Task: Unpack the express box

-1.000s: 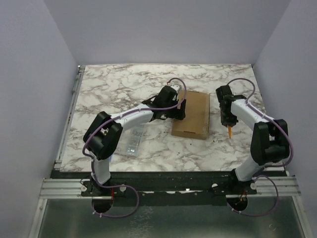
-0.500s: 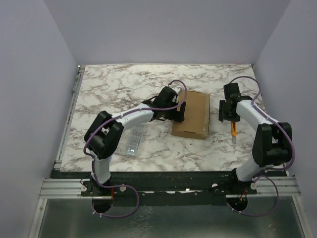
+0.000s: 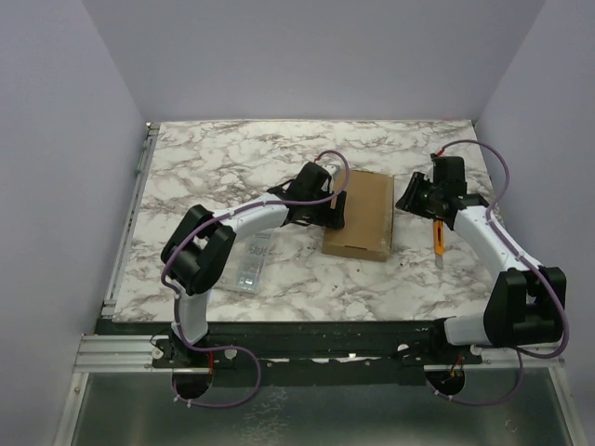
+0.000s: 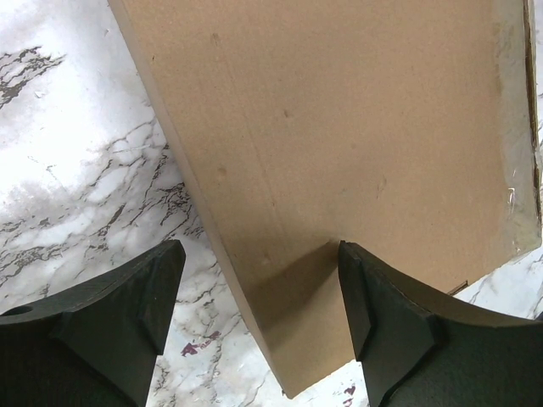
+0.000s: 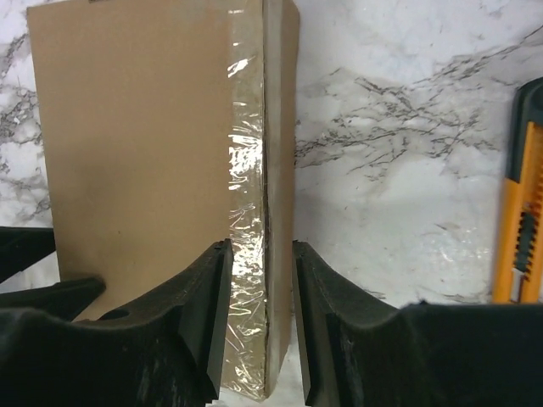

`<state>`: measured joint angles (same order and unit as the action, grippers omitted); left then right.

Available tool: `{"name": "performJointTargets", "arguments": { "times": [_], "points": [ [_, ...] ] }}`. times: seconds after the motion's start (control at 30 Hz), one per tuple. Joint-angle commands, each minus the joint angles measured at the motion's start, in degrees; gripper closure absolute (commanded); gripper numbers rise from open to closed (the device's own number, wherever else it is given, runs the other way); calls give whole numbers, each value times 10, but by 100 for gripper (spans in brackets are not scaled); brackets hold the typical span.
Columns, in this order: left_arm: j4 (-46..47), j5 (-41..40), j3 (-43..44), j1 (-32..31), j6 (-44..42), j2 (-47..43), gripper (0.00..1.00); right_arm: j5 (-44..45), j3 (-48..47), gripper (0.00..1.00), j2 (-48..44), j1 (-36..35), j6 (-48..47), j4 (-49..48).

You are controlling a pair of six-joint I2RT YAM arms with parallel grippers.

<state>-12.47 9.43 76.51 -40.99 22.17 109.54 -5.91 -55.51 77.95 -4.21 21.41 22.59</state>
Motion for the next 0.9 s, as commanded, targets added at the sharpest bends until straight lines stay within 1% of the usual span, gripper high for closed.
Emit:
{"name": "performJointTargets", "arguments": {
  "times": [0.0, 0.2, 0.3, 0.33, 0.37, 0.5, 0.6, 0.7, 0.87],
  "points": [
    [-4, 4, 9, 2, 0, 15, 21, -48, 17, 59, 23, 0, 24, -39],
    [-2, 1, 9, 1, 1, 20, 21, -48, 18, 59, 47, 0, 19, -50],
    [-3, -5, 8, 2, 4, 23, 21, -33, 18, 60, 61, 0, 15, -45],
    [-4, -8, 9, 3, 6, 25, 21, -30, 19, 64, 64, -1, 14, -44],
    [-4, -8, 8, 4, 9, 26, 22, -28, 20, 61, 70, 0, 12, -44],
    [-4, -11, 8, 6, 16, 29, 23, -27, 23, 62, 84, 0, 7, -43],
    [-4, -18, 6, 8, 18, 29, 23, -11, 26, 63, 87, 0, 2, -38],
    [-4, -27, 4, 10, 24, 29, 23, 16, 26, 68, 86, 0, -3, -24],
    [-14, -37, 6, 17, 38, 36, 27, 38, 36, 78, 79, 0, -6, -15]
  ]
}}
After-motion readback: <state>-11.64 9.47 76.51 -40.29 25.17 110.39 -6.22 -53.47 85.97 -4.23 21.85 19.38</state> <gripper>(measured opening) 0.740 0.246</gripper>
